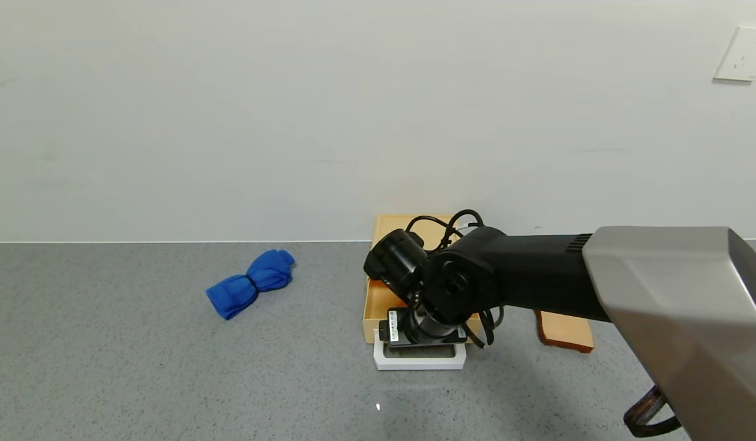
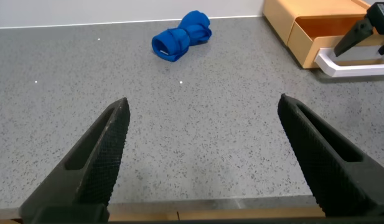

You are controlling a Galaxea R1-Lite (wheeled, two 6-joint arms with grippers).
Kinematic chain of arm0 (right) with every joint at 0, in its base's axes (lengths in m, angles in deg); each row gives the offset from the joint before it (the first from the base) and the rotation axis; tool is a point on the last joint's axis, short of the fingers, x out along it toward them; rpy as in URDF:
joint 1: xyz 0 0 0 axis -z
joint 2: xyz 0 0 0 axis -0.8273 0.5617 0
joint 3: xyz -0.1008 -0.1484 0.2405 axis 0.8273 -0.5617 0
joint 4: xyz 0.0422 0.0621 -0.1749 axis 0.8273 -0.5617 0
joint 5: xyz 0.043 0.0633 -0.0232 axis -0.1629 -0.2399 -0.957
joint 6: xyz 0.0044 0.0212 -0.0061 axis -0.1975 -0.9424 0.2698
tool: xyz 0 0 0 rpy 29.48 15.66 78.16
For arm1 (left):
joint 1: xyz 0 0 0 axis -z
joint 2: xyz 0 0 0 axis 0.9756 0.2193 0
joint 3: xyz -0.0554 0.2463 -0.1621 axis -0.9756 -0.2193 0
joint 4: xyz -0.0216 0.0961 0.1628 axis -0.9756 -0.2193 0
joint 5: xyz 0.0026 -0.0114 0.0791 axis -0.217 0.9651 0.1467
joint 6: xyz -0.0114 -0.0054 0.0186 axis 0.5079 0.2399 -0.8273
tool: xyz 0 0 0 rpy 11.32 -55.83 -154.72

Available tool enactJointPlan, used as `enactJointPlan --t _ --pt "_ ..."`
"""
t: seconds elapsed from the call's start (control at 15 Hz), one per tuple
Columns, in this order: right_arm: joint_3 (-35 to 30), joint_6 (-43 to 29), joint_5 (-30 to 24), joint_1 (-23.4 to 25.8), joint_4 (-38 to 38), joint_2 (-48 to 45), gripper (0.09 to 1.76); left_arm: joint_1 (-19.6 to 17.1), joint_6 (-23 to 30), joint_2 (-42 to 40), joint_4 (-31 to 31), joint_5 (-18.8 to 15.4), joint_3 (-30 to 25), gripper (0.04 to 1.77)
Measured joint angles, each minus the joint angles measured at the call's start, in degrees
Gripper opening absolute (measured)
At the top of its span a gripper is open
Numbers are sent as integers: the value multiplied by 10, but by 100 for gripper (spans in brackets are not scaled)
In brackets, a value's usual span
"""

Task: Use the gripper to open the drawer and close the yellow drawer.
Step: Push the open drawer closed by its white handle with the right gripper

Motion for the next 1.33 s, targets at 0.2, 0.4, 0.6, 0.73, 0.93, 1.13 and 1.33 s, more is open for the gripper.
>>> enactJointPlan --t 0.2,0.4,0.6,0.73,0.93,1.13,1.33 --pt "0 9 0 7 17 2 171 0 0 0 0 0 0 172" --pt "0 22 0 15 39 6 171 0 0 0 0 0 0 172" --pt "0 36 5 22 62 9 171 0 0 0 0 0 0 172" --pt "1 44 10 27 76 14 171 0 0 0 0 0 0 172" --pt "3 61 19 34 107 21 171 0 0 0 0 0 0 172" --pt "3 76 19 40 135 24 171 0 0 0 0 0 0 172" --pt "3 94 20 48 161 27 171 0 0 0 0 0 0 172"
